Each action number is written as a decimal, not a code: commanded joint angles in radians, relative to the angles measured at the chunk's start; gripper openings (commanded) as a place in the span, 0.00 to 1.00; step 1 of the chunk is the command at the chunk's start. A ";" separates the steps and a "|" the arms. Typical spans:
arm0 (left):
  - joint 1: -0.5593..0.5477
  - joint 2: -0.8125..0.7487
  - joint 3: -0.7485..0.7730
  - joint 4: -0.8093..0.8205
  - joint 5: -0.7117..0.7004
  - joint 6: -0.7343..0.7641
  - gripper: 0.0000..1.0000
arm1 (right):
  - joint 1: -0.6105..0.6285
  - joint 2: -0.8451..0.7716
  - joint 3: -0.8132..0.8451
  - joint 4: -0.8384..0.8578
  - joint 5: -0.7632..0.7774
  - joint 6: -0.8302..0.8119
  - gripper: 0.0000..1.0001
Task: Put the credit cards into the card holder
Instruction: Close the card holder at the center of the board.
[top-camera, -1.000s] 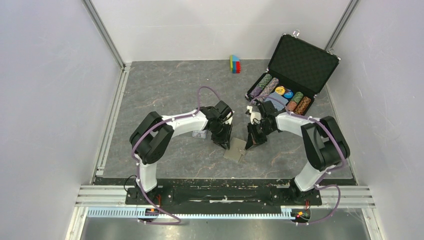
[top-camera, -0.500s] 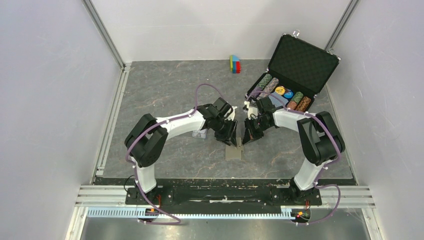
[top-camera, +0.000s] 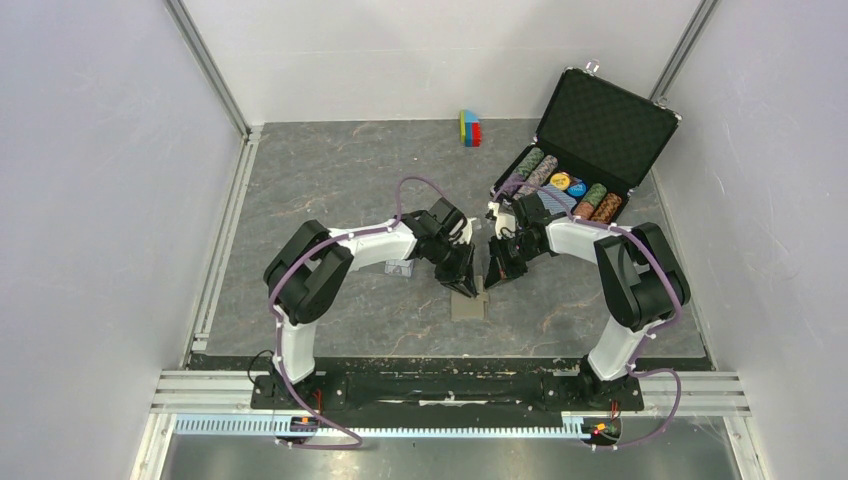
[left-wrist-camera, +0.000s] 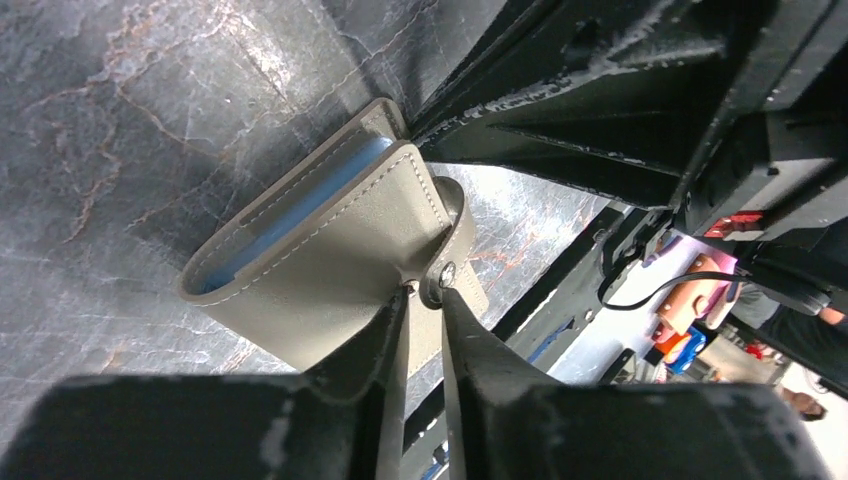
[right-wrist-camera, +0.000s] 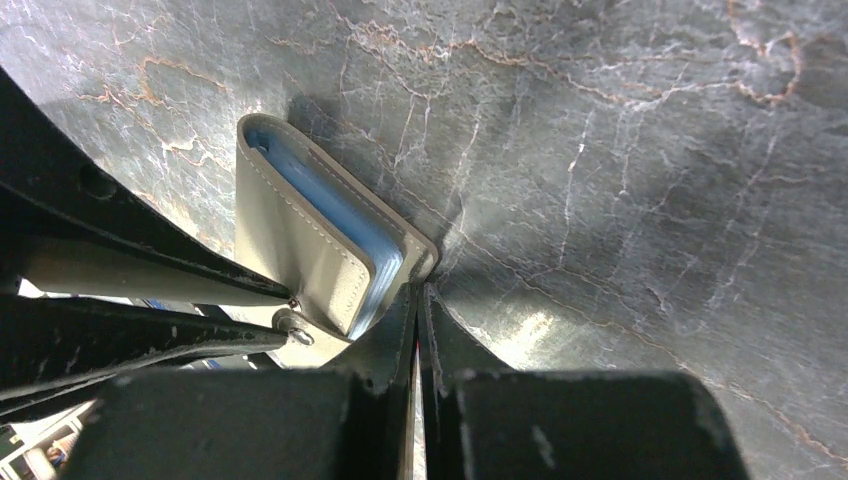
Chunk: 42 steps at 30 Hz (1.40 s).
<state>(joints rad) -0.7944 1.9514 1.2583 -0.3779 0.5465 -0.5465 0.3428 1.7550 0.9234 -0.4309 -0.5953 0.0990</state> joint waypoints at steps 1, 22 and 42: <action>0.004 0.015 0.024 0.045 0.041 -0.032 0.19 | -0.001 -0.032 0.006 0.012 -0.002 -0.014 0.00; 0.015 -0.006 0.012 0.079 0.047 -0.049 0.02 | 0.008 -0.121 -0.011 0.128 -0.126 0.038 0.00; 0.029 -0.045 -0.010 -0.010 -0.047 -0.068 0.02 | 0.030 -0.020 -0.065 0.133 -0.012 0.035 0.00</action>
<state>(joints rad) -0.7780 1.9587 1.2533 -0.3504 0.5461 -0.5800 0.3676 1.7142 0.8536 -0.2962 -0.6922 0.1570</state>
